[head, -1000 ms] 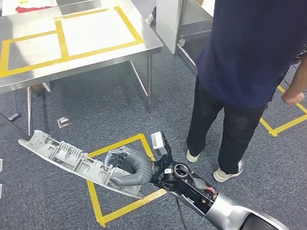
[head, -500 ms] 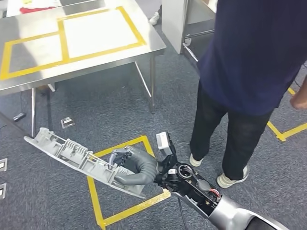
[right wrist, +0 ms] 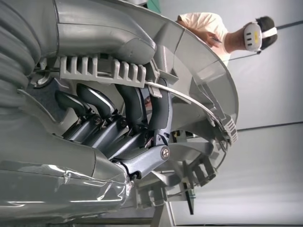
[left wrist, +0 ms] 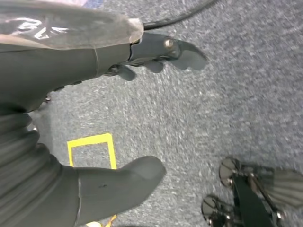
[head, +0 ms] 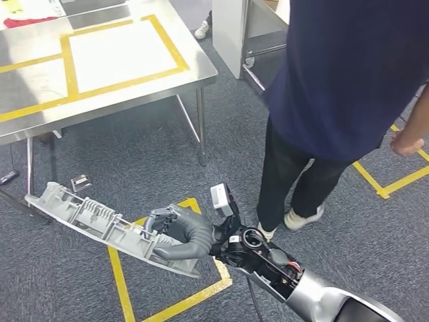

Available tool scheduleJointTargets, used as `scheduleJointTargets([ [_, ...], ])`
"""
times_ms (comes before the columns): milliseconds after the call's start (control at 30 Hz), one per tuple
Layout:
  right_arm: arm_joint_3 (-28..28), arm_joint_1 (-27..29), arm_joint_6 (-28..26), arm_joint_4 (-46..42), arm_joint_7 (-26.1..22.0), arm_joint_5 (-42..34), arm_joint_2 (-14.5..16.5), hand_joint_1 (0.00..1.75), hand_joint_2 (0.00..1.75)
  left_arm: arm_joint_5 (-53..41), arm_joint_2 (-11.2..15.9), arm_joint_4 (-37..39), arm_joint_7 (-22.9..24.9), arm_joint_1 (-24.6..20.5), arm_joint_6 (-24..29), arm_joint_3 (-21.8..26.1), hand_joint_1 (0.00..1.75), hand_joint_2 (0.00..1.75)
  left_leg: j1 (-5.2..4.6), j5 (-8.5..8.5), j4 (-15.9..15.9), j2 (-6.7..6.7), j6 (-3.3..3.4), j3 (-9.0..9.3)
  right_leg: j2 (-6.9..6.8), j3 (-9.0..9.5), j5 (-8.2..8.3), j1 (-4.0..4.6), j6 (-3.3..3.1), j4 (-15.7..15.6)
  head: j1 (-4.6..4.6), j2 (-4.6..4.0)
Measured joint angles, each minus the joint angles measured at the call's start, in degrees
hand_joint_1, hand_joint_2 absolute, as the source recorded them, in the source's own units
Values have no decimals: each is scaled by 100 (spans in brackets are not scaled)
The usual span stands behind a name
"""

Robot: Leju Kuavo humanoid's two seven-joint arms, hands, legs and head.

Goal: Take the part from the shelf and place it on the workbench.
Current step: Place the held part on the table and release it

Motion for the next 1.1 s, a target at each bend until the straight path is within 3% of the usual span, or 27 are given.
scheduleJointTargets([
  [67, 0, -7, 4, -1, -1, -1, -1, 175, 175, 7, -11, 0, 0, 9, 1, 0, 0, 175, 29, -27, -72, -1, 36, 122, -19, -37, -91, -4, 61, 166, 17, 0],
  [100, 0, -12, 7, -1, -3, -2, -1, 175, 175, 10, -16, 0, 0, 12, 1, 0, 0, 175, 44, -47, -94, -2, 48, 189, -26, -161, -202, -15, 96, 428, 34, 0],
  [200, 2, 0, 17, 2, -8, -4, -1, 175, 175, 27, -22, 0, 0, 16, 2, 0, 0, 175, 57, -157, -105, -6, 51, 338, -40, -840, -582, -100, 185, 1552, 87, 0],
  [233, 3, 7, 19, 5, -8, -3, -1, 175, 175, 34, -25, 0, 0, 18, 2, 0, 0, 175, 68, -201, -104, -10, 36, 394, -44, -996, -603, -128, 211, 1705, 93, 0],
  [267, 3, 8, 21, 7, -8, -2, -1, 175, 175, 40, -26, 0, 0, 22, 2, 0, 0, 175, 86, -251, -103, -15, 13, 463, -48, -1051, -505, -151, 238, 1630, 99, 0],
  [300, 3, 8, 23, 9, -8, -1, -1, 175, 175, 45, -28, 0, 0, 25, 2, 0, 0, 175, 108, -307, -101, -18, -16, 543, -54, -1008, -290, -173, 264, 1358, 110, 0],
  [367, 3, 5, 38, 14, -12, 1, -1, 175, 175, 51, -28, 2, 0, 24, 2, 0, 0, 175, 149, -428, -91, -23, -88, 694, -71, -808, 284, -206, 306, 555, 142, 0],
  [400, 5, 0, 50, 17, -16, 5, -1, 175, 175, 51, -28, 3, 0, 16, 2, 0, 0, 175, 160, -475, -86, -24, -126, 728, -79, -724, 438, -202, 292, 271, 156, 0],
  [433, 7, -3, 61, 20, -22, 10, -1, 175, 175, 51, -28, 5, -1, 8, 2, 0, 0, 175, 163, -509, -90, -24, -168, 744, -83, -677, 527, -187, 255, 110, 162, 0],
  [500, 10, -7, 65, 21, -29, 40, -1, 175, 175, 41, -34, 7, -4, -1, 2, 0, 0, 175, 172, -534, -108, -19, -248, 783, -79, -610, 487, -152, 132, 46, 148, 0],
  [567, 10, -6, 41, 19, -30, 97, -4, 175, 175, 21, -45, 7, -9, 2, 2, 0, 0, 175, 199, -599, 5, -12, -302, 808, -64, -482, 484, -152, 50, -36, 111, 0],
  [633, 11, -8, 20, 15, -47, 182, -11, 175, 175, 4, -55, 7, -10, -6, 1, 0, 0, 175, 209, -797, 569, -12, -315, 513, -63, -350, 459, -150, 0, -107, 61, 0],
  [700, 14, -1, 12, -2, -67, 287, -14, 175, 175, -6, -57, 7, -11, -7, 0, -1, 0, 175, 199, -1040, 1355, -12, -313, -33, -83, -271, 401, -133, -38, -129, 21, 0],
  [733, 15, 9, 7, -13, -69, 339, -15, 175, 175, -9, -57, 7, -11, 2, -2, -1, 0, 175, 196, -1076, 1576, -12, -309, -246, -91, -228, 361, -125, -48, -131, 13, 0],
  [767, 16, 20, -1, -21, -67, 378, -16, 175, 175, -11, -56, 7, -10, 14, -4, -2, 0, 175, 196, -991, 1580, -10, -302, -356, -102, -173, 315, -120, -50, -132, 4, 0],
  [800, 17, 30, -11, -26, -63, 402, -18, 175, 175, -14, -54, 7, -10, 26, -7, -2, 0, 175, 197, -781, 1366, -1, -290, -352, -113, -108, 265, -118, -45, -132, -4, 0],
  [867, 18, 40, -27, -30, -57, 420, -20, 175, 175, -22, -52, 7, -11, 34, -12, -2, 0, 175, 202, -211, 572, 61, -282, -140, -139, 19, 156, -108, 1, -129, -22, 0],
  [900, 19, 38, -29, -32, -56, 424, -20, 175, 175, -27, -53, 7, -11, 27, -14, -2, 0, 175, 198, -78, 255, 94, -274, -47, -151, 54, 104, -96, 33, -126, -32, 0],
  [933, 20, 35, -30, -40, -55, 431, -20, 175, 175, -29, -55, 7, -12, 20, -15, -2, 0, 175, 192, 7, 61, 115, -263, 7, -163, 73, 57, -84, 69, -124, -33, 0],
  [1033, 27, 31, -25, -69, -52, 450, -22, 175, 175, -23, -63, 7, -18, 19, -17, -2, 0, 175, 172, -8, 5, 77, -176, 49, -180, 122, -35, -85, 160, -69, -1, 0],
  [1100, 33, 26, -9, -77, -47, 452, -22, 175, 175, -14, -65, 7, -19, 22, -17, -2, 0, 175, 164, -50, 10, 54, -111, 120, -168, 6, -155, -107, 208, 256, 34, 0],
])
